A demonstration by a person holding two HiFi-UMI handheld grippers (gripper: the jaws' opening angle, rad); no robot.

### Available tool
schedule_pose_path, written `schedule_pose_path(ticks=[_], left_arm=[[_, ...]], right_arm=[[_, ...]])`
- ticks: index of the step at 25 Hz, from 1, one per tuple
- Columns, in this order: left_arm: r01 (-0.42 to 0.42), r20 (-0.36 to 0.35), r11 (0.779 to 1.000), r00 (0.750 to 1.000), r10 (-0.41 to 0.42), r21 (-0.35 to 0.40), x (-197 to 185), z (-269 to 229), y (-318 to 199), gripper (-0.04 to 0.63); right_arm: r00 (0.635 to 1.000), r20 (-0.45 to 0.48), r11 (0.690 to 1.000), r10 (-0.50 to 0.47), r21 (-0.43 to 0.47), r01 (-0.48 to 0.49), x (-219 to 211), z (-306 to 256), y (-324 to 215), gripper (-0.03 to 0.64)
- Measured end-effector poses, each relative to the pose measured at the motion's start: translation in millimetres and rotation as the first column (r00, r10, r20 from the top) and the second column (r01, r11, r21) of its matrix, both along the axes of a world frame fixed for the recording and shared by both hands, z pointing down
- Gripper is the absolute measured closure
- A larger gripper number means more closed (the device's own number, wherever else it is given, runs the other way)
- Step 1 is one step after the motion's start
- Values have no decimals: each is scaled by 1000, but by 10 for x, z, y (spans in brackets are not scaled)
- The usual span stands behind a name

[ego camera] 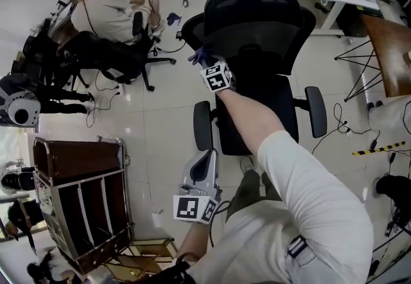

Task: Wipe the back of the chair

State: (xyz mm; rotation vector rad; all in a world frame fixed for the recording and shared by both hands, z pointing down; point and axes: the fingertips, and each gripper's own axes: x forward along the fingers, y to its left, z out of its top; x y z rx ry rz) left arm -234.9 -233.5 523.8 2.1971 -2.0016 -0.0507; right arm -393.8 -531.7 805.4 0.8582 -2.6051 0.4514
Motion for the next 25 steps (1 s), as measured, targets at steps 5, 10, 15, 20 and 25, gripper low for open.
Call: schedule_pose_path(ticks=[5, 10, 15, 20, 25], left_arm=[[5, -8, 1000, 1000, -5, -21, -255, 104, -43, 468], [-105, -24, 994, 994, 105, 19, 5, -3, -32, 468], [-233, -25, 972, 972, 233, 34, 692, -147, -330, 468], [-275, -30, 961, 961, 275, -2, 979, -104, -739, 468], [-253, -25, 967, 967, 254, 17, 894, 39, -447, 468]], right_arm=[[996, -40, 997, 82, 1, -82, 405, 109, -291, 584], [966, -103, 971, 235, 61, -230, 1675, 123, -531, 584], [895, -136, 905, 425, 39, -424, 3346, 136, -1030, 584], [879, -151, 890, 452, 13, -455, 3871, 117, -1366, 584], [918, -95, 921, 385, -23, -388, 3109, 301, -772, 584]])
